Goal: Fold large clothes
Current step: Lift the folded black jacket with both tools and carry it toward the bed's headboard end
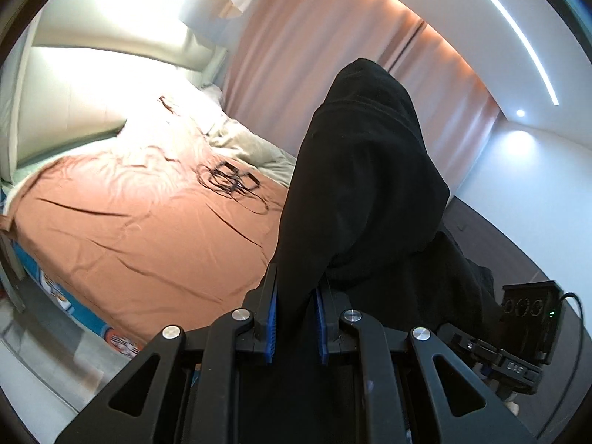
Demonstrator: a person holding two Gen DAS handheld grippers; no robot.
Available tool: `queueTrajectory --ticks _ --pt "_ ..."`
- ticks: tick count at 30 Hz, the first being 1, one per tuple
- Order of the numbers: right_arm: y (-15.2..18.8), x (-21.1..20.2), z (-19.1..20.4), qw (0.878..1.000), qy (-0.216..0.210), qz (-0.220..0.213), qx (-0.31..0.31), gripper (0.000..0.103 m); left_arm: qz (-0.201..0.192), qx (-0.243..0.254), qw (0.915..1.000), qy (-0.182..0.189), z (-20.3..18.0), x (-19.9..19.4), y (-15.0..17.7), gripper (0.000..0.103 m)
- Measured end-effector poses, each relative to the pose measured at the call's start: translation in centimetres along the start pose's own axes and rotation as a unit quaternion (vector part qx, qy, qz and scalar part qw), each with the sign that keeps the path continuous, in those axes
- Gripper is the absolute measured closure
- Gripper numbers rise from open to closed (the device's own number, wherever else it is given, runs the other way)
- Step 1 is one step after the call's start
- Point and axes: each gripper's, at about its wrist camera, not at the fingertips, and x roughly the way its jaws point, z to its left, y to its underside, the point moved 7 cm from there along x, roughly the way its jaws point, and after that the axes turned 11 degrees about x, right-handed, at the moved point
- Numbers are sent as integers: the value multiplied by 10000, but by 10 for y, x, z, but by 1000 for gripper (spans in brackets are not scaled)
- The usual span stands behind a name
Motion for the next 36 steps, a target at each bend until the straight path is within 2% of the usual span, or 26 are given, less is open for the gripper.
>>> queueTrajectory --ticks 5,12,18,26,32,36 --pt "13 38 23 9990 64 312 -313 84 -64 -102 9998 -184 42 -1 -12 85" --pt "-2 110 41 9961 -25 596 -652 84 -222 -244 9983 -471 131 -11 -39 85" --pt "-23 183 50 9933 -303 720 -857 84 -469 -257 9967 -607 204 -2 -65 85" --pt "-40 292 33 9905 -569 1078 -644 84 -388 -518 9936 -926 301 33 -80 85" --pt "-42 363 12 9864 -688 1414 -476 84 -240 -743 9887 -1280 377 54 -87 85" --pt "-41 410 1 9828 -791 1631 -350 84 -121 -671 9848 -1600 414 69 -96 85"
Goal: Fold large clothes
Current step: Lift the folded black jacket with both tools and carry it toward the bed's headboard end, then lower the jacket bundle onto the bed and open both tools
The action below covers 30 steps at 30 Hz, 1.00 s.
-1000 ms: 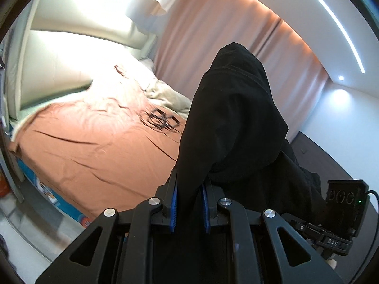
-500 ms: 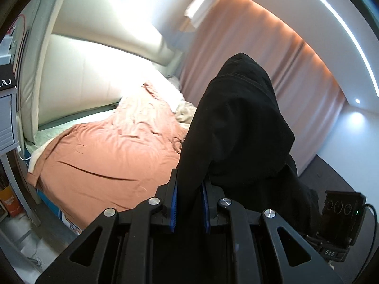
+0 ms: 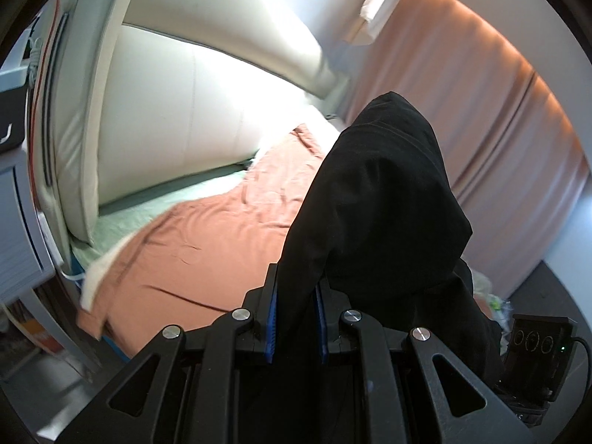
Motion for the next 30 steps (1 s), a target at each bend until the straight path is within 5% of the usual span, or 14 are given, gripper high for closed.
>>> queueTrajectory --ticks 10,21,25,27,30 --pt "-24 95 -47 9984 -217 383 365 84 296 -31 9984 -486 55 69 -10 85" --pt "-41 136 -138 9965 3 394 737 84 811 -69 9906 -1096 75 165 -11 83" --pt "-38 149 -183 9947 569 375 772 84 542 146 9894 -1342 70 166 -8 81" --pt "-29 157 -214 9859 1212 519 1033 58 614 238 9896 -1282 66 167 1 79" --pt "-5 164 -268 9658 1835 882 1608 49 820 269 9885 -1243 65 170 17 79"
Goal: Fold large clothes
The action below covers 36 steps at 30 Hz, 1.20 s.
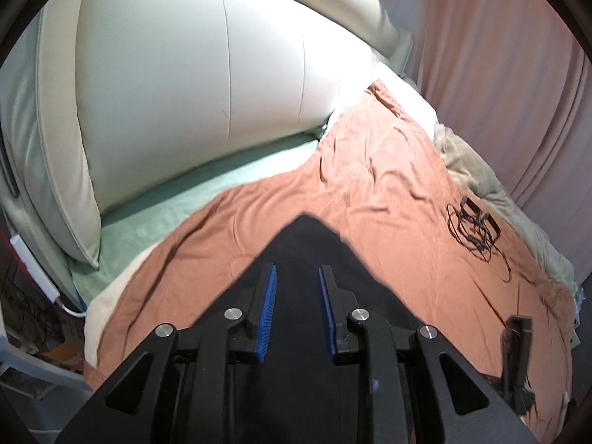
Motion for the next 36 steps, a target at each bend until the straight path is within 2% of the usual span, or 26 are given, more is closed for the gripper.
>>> queueTrajectory --ticks 2,3,5,10,11,13,14,15,20,23,26,29,31,32,33,36 --pt "5 3 -20 9998 160 93 97 46 104 55 9999 -5 -2 1 8 79" --pt "8 -2 -25 9998 176 37 78 37 152 54 9999 31 -3 0 14 79" --pt "11 -15 -29 9998 202 -76 27 29 206 23 9997 101 -8 -6 21 79" --pt "21 -59 -16 9997 156 -164 -130 27 276 93 9995 77 -23 -32 41 79" --pt "19 -69 -25 9997 109 -186 -151 22 261 97 9996 87 -28 -39 43 75" --pt "23 -89 -12 9991 83 -293 -280 17 197 127 9997 82 -40 -58 48 57" --pt "25 -99 -9 9988 92 -341 -353 16 154 157 9997 60 -46 -66 50 42" --pt "23 -108 -4 9985 103 -364 -401 15 74 209 9998 20 -55 -79 53 34" --pt "41 -143 1 9973 163 -483 -536 11 -61 169 9998 35 -80 -123 68 31" --pt "54 -169 4 9956 179 -612 -679 11 -98 221 9996 -109 -94 -148 78 30" --pt "71 -197 8 9940 126 -702 -833 0 -105 234 9997 -60 -110 -171 87 29" --pt "86 -227 8 9919 167 -855 -920 0 -266 254 9993 -1 -128 -198 92 26" --pt "92 -242 5 9910 189 -930 -948 0 -393 352 9986 22 -142 -216 95 18" --pt "95 -249 3 9905 206 -975 -951 0 -429 397 9983 27 -148 -223 98 3" --pt "99 -260 0 9899 223 -1044 -937 0 -523 453 9976 34 -156 -234 101 0" --pt "110 -288 -11 9884 246 -1221 -873 0 -635 621 9960 -20 -175 -253 108 0"
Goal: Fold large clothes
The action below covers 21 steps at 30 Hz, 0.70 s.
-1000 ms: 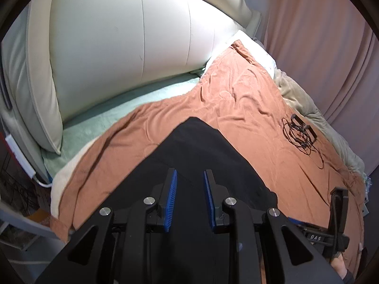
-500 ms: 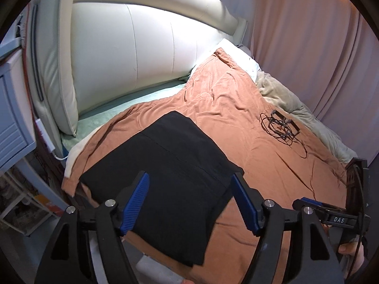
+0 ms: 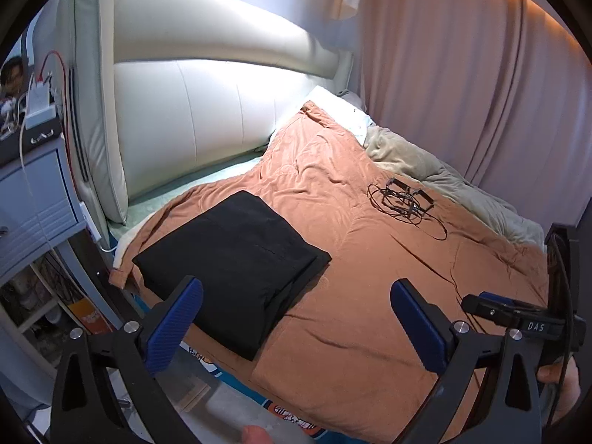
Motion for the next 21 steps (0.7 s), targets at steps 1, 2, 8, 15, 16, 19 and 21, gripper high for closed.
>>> queueTrajectory --ticks 1,2,8,15,16,19,21 --pt "3 -8 -3 10000 29 -40 11 0 -34 37 10000 34 -6 -6 1 0" --pt "5 -16 -6 9999 73 -84 14 0 -59 63 9999 70 -12 -11 4 0" --pt "23 -71 -26 9991 232 -352 81 0 -225 342 9990 169 -51 -47 17 0" --pt "48 -135 -36 9960 446 -771 -20 0 -470 548 9971 225 -85 -92 36 0" --pt "52 -142 -37 9956 464 -816 -26 0 -508 569 9968 244 -88 -99 39 0" --pt "64 -164 -42 9936 527 -997 -63 0 -611 661 9956 271 -98 -118 49 0" --pt "74 -179 -48 9924 574 -1085 -46 0 -676 726 9946 293 -104 -129 56 0"
